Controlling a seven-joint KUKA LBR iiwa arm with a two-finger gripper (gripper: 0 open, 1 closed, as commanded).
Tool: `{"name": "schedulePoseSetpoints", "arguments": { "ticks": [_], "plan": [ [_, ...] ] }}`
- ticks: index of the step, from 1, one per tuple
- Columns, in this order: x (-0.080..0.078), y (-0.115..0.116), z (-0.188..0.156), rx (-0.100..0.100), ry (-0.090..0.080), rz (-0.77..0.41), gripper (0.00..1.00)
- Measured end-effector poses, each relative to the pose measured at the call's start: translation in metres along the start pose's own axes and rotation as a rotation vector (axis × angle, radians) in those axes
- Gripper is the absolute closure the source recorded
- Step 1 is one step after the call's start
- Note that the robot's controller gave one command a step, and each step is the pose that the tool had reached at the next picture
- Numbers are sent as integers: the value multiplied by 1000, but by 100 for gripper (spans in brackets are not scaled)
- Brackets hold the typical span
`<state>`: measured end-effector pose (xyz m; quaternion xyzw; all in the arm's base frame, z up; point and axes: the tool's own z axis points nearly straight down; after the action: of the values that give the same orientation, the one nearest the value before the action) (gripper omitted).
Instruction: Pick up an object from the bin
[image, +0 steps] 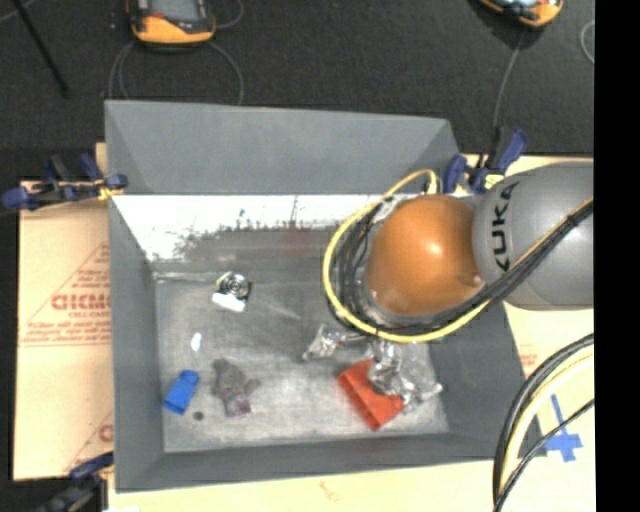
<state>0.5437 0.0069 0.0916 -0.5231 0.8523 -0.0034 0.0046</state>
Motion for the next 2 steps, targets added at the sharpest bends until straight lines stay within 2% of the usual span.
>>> {"name": "schedulePoseSetpoints", "arguments": {
  "ticks": [1,2],
  "plan": [
    [19,-13,17,5,-7,-300,0],
    [18,-12,16,3,-8,-300,100]
  ]
}}
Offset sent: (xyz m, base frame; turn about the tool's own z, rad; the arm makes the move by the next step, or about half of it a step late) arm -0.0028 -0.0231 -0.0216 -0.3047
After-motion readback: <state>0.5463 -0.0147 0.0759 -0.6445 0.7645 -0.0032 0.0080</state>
